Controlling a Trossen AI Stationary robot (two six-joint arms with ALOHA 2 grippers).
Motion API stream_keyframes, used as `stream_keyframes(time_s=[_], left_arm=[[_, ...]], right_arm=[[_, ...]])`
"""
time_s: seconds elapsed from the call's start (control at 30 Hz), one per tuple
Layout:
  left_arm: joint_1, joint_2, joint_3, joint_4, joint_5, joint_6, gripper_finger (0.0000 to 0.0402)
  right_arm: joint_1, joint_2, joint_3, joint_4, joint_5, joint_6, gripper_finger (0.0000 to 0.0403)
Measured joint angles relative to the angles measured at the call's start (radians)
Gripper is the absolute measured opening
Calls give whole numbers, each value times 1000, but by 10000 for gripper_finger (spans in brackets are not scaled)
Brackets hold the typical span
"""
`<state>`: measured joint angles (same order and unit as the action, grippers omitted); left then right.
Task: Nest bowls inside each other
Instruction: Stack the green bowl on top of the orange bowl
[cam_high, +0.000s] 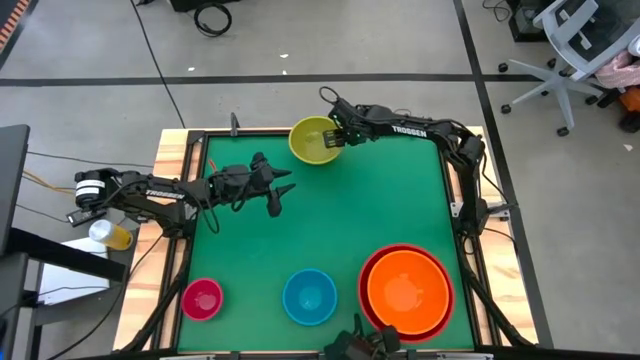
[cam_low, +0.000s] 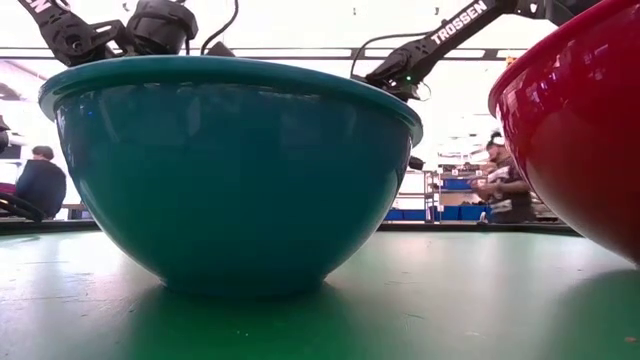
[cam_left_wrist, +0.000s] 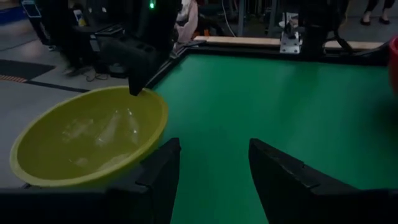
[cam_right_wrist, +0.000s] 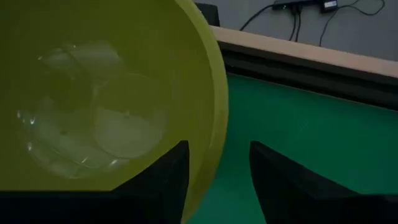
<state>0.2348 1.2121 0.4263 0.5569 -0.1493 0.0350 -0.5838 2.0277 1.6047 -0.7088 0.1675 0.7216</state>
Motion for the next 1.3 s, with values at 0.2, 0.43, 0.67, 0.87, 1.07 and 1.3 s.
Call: stream_keyframes(time_s=[0.2, 0.43, 0.67, 0.87, 1.07, 1.3], left_arm=[[0, 0, 0, 1, 0, -5, 194], [0, 0, 0, 7, 0, 0, 194], [0, 0, 0, 15, 0, 1, 194], [0, 0, 0, 15, 0, 10, 194], [0, 0, 0, 15, 0, 26, 194], [0, 0, 0, 15, 0, 21, 194]], right_arm=[[15, 0, 0, -21, -44, -22, 148], [40, -1, 0, -44, -66, -34, 141], [65, -1, 0, -73, -68, -70, 141], [106, -9, 0, -290, -97, -170, 141], [138, -68, 0, -301, -34, -225, 142], [172, -162, 0, -288, -14, -448, 142]])
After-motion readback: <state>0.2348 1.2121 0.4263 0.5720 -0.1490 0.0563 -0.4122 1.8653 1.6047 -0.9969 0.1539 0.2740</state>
